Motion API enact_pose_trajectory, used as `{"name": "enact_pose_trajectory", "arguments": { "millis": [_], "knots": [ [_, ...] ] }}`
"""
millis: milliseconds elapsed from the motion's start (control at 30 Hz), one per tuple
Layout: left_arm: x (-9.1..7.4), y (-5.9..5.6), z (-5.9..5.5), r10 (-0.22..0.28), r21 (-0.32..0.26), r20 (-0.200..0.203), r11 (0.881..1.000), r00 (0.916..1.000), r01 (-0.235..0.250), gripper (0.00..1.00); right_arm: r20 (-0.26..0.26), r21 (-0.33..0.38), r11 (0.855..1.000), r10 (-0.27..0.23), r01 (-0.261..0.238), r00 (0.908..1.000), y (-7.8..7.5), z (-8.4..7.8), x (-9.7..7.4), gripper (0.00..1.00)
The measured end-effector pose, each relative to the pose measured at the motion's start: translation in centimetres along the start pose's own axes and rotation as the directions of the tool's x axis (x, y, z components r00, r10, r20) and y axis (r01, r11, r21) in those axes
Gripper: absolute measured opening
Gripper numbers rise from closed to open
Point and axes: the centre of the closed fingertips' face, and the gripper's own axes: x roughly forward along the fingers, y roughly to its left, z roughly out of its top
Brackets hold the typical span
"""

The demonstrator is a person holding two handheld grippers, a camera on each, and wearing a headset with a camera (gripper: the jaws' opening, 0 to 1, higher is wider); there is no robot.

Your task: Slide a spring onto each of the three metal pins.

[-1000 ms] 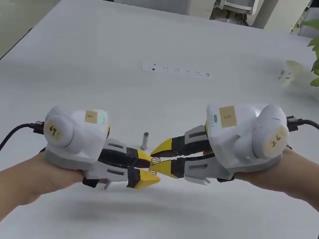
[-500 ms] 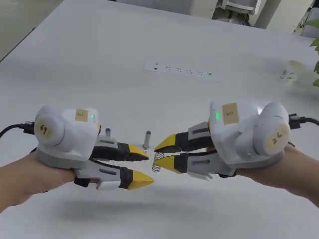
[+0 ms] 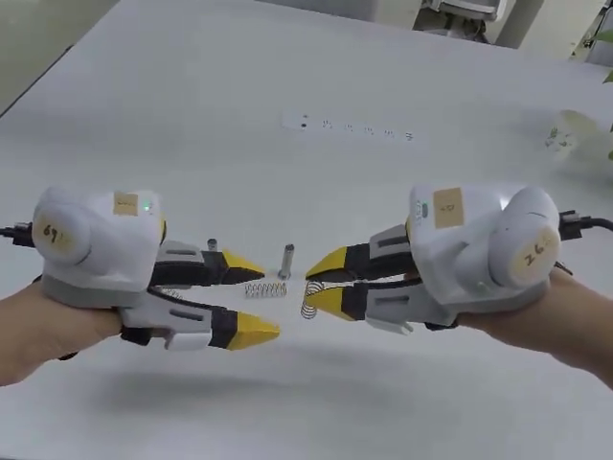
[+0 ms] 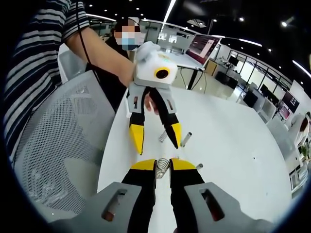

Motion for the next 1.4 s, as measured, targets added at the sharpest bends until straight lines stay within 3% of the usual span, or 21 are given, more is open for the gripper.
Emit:
{"name": "enact_pose_trajectory", "arguments": {
  "millis": [433,733,833,1000,1133,1400],
  "knots": [
    [-2.5,0.7,-0.7,0.056,-0.069,0.028,0.996,0.9980,-0.054,0.54,-0.012,0.017,0.999,-0.030,0.030,0.9995,-0.7,-0.9,-0.2,0.08],
    [-4.2,1.5,-1.2,0.107,-0.074,0.026,0.992,0.9939,-0.105,0.68,-0.026,0.015,0.999,-0.043,0.043,0.9987,-1.1,-1.4,-0.4,0.08],
    [-4.7,1.8,-1.4,0.130,-0.078,0.027,0.989,0.9912,-0.127,0.74,-0.027,0.020,0.998,-0.051,0.052,0.9983,-1.3,-1.5,-0.6,0.08],
    [-5.5,2.4,-1.1,0.169,-0.101,0.064,0.982,0.9835,-0.162,0.88,-0.034,0.030,0.998,-0.058,0.059,0.9978,-1.5,-1.9,-0.7,0.08],
    [-5.8,2.8,-1.5,0.190,-0.113,0.059,0.977,0.9800,-0.183,0.97,-0.037,0.031,0.998,-0.061,0.062,0.9974,-1.5,-2.0,-0.8,0.08],
    [-6.7,3.4,-1.5,0.221,-0.121,0.070,0.970,0.9728,-0.212,0.98,-0.044,0.045,0.995,-0.082,0.084,0.9956,-2.2,-2.4,-1.2,0.08]
  ]
}}
